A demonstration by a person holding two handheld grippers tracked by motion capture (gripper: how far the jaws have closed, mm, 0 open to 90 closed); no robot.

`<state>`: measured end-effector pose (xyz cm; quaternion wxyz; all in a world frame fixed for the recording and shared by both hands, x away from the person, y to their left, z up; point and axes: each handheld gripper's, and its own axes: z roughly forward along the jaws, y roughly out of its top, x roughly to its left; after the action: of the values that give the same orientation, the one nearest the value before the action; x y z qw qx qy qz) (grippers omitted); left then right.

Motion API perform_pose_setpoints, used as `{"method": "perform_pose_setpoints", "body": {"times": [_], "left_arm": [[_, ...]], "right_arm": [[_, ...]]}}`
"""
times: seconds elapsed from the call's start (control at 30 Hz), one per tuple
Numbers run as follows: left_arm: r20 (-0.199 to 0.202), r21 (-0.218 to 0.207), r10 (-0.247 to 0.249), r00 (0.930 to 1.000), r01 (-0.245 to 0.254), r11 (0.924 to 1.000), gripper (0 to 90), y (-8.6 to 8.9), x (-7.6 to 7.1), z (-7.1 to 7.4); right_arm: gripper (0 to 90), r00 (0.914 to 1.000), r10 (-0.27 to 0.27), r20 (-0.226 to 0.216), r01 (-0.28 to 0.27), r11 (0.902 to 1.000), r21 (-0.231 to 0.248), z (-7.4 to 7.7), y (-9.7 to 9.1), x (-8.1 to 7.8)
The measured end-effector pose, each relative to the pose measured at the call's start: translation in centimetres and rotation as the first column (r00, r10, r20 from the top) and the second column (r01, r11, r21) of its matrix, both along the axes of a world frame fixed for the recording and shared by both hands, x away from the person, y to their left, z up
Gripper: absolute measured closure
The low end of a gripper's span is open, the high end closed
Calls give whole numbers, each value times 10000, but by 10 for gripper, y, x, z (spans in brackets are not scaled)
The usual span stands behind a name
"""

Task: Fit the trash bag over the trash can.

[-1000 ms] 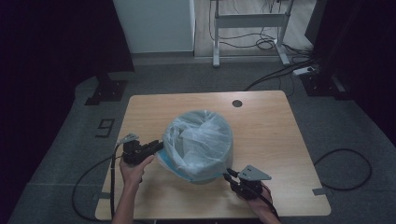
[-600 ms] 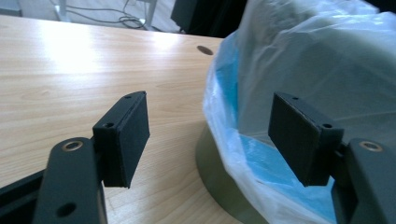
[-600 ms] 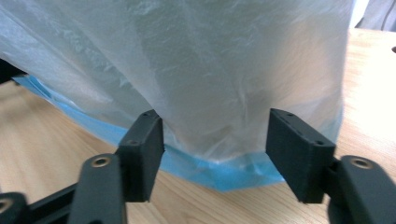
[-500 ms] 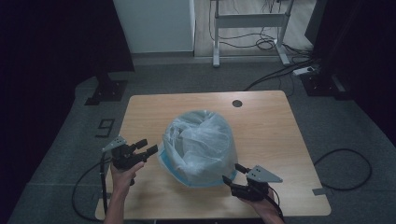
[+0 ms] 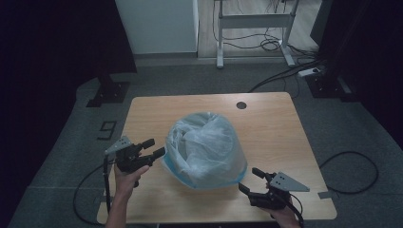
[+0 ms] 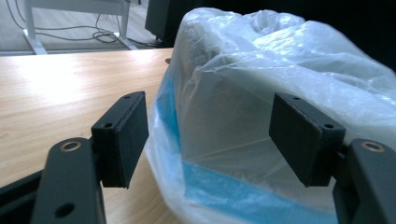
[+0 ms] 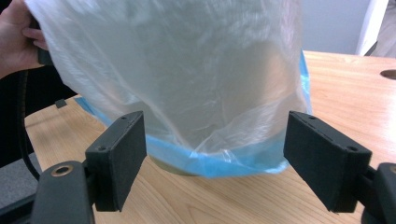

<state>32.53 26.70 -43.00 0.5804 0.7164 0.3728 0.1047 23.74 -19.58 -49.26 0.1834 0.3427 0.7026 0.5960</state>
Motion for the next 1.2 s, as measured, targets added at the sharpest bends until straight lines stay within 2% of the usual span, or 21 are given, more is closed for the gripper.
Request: {"method": "perform_pose_setpoints", "body": {"times": [0.13,0.4,0.53,0.73,1.03,1.13,1.2], "left_arm": [[86,3,-111,9999,111,9999,283,-1,-1,3],[325,109,-639,9974,635,9979,277,-4,2,11],[347,417,-1035,9940,1020,9939,274,-7,7,16],[473,482,-1658,9850,1635,9854,271,-9,16,29],[525,670,-2159,9750,2123,9749,273,-13,30,46],[530,828,-2487,9671,2439,9663,274,-19,36,52],[545,919,-2763,9595,2707,9583,276,-23,39,56]], "right_arm": [[206,9999,-150,56,149,9998,131,1,-8,-1],[208,9952,-971,-115,973,9951,189,-6,-31,11],[209,9925,-1213,-137,1217,9922,265,-7,-40,13],[213,9905,-1366,-180,1372,9900,323,-8,-49,15],[231,9896,-1415,-259,1424,9891,366,-11,-55,17],[243,9897,-1410,-264,1419,9891,385,-11,-56,17],[248,9895,-1421,-268,1430,9890,373,-12,-56,17]]}}
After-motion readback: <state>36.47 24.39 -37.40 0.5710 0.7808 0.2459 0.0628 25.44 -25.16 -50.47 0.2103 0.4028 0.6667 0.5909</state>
